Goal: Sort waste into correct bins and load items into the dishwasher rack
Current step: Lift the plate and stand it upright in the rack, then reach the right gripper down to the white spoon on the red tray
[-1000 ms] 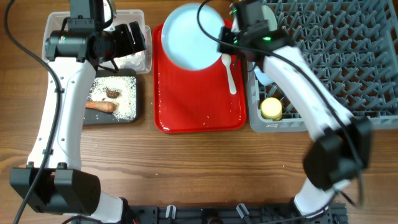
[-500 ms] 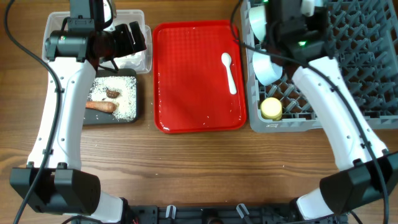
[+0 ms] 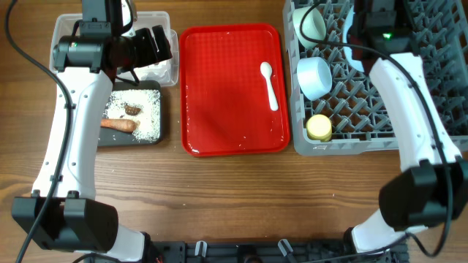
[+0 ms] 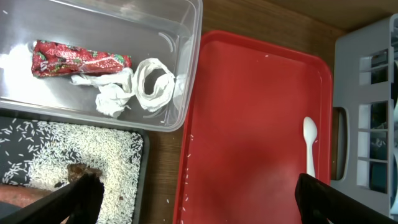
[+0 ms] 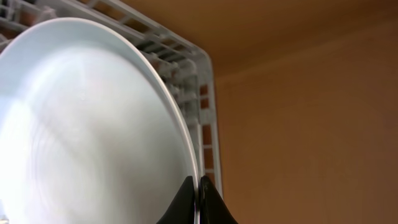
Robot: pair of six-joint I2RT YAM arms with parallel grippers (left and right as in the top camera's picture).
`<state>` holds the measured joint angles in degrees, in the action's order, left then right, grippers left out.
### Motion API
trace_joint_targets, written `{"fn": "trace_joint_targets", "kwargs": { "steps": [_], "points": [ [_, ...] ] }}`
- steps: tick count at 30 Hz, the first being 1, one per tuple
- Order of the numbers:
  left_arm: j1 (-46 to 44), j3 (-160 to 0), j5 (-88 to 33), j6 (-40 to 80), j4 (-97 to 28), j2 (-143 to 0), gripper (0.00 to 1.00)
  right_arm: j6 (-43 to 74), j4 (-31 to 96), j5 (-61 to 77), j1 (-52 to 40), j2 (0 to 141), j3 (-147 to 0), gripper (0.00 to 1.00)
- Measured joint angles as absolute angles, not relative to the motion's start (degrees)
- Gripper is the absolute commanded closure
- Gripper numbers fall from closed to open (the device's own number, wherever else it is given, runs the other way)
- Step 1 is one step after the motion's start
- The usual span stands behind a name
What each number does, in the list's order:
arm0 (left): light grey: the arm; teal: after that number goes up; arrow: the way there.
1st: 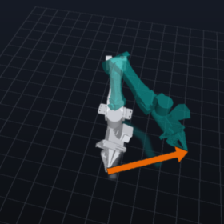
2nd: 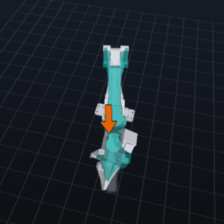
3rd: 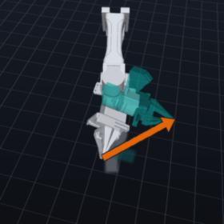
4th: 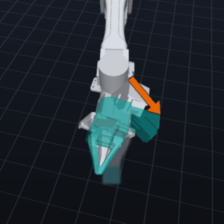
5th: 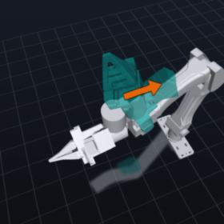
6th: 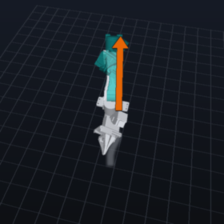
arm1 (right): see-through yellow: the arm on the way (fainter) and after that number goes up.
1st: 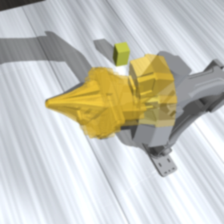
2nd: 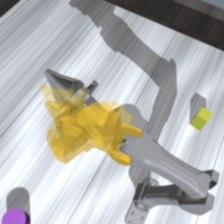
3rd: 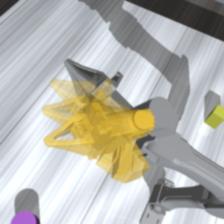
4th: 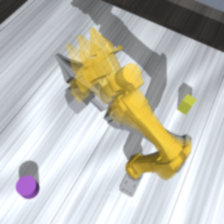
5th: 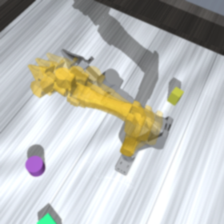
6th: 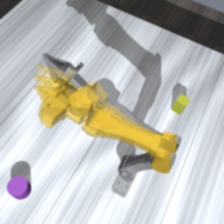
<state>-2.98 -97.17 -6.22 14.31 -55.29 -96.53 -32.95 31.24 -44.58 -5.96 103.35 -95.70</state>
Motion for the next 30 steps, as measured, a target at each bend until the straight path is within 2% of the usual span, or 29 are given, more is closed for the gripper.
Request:
{"fn": "trace_joint_targets", "kwargs": {
  "steps": [9, 10, 11, 12, 13, 16, 22, 25, 28, 30],
  "points": [
    [-3.0, -97.2, -6.2, 14.3, -55.3, -96.5, 0.00, -40.0, 28.1, -42.9, -6.0, 112.0, -95.7, 0.96],
    [-3.0, -97.2, -6.2, 14.3, -55.3, -96.5, 0.00, -39.9, 27.2, -42.8, -6.0, 112.2, -95.7, 0.85],
    [-3.0, -97.2, -6.2, 14.3, -55.3, -96.5, 0.00, -39.9, 26.0, -42.4, -6.0, 112.3, -95.7, 0.52],
    [-3.0, -97.2, -6.2, 14.3, -55.3, -96.5, 0.00, -40.0, 24.3, -42.2, -6.0, 112.3, -95.7, 0.15],
    [-3.0, -97.2, -6.2, 14.3, -55.3, -96.5, 0.00, -39.4, 23.9, -41.8, -6.0, 112.3, -95.7, 0.00],
    [-3.0, -97.2, -6.2, 14.3, -55.3, -96.5, 0.00, -35.4, 23.1, -40.6, -6.2, 112.3, -95.7, 0.00],
    [-3.0, -97.2, -6.2, 14.3, -55.3, -96.5, 0.00, -20.2, 25.8, -35.6, -7.8, 110.2, -95.7, 0.00],
    [-3.0, -97.2, -6.2, 14.3, -55.3, -96.5, 0.00, -13.6, 28.7, -25.2, -9.9, 105.6, -95.7, 0.00],
    [-3.0, -97.2, -6.2, 14.3, -55.3, -96.5, 0.00, -7.4, 29.6, -9.0, -12.5, 100.6, -95.7, 0.01],
    [-3.0, -97.2, -6.2, 14.3, -55.3, -96.5, 0.00, -2.7, 29.0, 0.9, -13.7, 99.1, -95.7, 0.05]
  ]
}}
